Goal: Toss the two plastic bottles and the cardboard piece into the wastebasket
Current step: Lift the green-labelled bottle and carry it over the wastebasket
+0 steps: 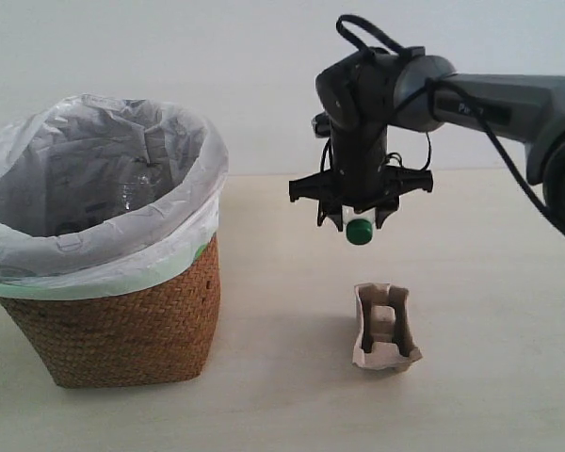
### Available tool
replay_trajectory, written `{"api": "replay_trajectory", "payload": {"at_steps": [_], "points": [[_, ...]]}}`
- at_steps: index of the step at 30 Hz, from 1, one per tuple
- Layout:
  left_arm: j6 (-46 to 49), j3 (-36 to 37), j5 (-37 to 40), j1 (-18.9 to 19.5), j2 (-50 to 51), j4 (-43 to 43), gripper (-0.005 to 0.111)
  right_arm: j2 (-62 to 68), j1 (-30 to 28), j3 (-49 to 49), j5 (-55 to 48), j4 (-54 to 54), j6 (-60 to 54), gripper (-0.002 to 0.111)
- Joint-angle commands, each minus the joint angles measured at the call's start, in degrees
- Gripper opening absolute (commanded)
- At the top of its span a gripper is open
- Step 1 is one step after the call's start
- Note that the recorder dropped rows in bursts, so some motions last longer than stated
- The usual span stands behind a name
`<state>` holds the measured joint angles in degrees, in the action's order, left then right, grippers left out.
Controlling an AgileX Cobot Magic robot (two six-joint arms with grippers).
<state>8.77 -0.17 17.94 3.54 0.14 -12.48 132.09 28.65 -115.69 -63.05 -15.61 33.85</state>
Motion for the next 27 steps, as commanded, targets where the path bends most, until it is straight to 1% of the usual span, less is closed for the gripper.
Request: {"api": "replay_trajectory", "payload": {"at_steps": [1,5,10,15,20,23,26,27], "points": [[-0.5,0.2,-0.2,0.2,-0.1,0.1,0.006,-5.2,0.0,-0.5,-2.7,-3.2,-1.2,0.000],[-0.5,0.2,-0.2,0.2,-0.1,0.1,0.006,-9.6,-0.1,-0.5,-6.4,-6.6,-1.3,0.000],[-0.5,0.2,-0.2,0.2,-0.1,0.1,0.006,-15.2,-0.1,-0.4,-6.9,-12.3,-2.6,0.000],[-0.5,0.2,-0.2,0.2,-0.1,0.1,0.006,-20.4,-0.1,-0.2,-6.9,-12.3,-3.0,0.000],[-0.5,0.2,-0.2,0.2,-0.1,0.1,0.006,-22.5,-0.1,-0.2,-6.9,-12.1,-3.7,0.000],[-0.5,0.2,-0.2,0.2,-0.1,0.1,0.006,-22.3,-0.1,-0.2,-6.9,-8.9,-4.3,0.000],[-0.5,0.2,-0.2,0.2,-0.1,0.1,0.006,-20.9,-0.2,-0.2,-6.9,-1.8,-12.9,0.000],[-0.5,0.2,-0.2,0.2,-0.1,0.1,0.006,-20.6,-0.2,-0.2,-6.9,1.9,-17.7,0.000]]}}
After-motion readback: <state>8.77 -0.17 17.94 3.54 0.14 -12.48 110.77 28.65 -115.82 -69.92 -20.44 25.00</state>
